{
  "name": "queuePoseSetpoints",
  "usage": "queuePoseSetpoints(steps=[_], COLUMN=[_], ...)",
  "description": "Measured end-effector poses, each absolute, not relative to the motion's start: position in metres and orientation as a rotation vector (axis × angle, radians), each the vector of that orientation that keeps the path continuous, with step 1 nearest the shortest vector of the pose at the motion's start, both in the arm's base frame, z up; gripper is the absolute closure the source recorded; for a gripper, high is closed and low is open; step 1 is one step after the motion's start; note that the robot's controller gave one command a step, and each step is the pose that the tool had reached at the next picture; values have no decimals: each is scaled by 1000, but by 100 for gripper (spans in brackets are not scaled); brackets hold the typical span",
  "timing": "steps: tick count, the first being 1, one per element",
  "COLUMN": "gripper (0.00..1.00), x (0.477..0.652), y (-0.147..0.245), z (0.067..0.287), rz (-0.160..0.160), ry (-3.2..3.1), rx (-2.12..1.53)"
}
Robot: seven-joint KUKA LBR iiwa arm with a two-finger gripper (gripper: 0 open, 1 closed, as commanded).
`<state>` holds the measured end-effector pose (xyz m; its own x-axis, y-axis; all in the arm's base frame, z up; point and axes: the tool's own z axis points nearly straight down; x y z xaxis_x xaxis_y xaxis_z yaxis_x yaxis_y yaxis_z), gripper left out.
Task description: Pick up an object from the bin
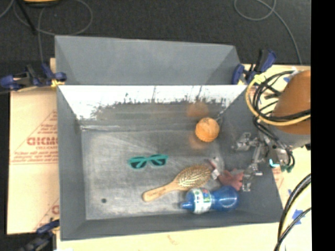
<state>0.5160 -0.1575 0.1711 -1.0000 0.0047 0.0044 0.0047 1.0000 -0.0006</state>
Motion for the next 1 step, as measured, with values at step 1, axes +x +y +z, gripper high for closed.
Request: queuePoseSetpoints(steps=[1], gripper=[0], x=[518], y=[-157], z=[176], rz=[4], ry=[-3145], rx=[-2])
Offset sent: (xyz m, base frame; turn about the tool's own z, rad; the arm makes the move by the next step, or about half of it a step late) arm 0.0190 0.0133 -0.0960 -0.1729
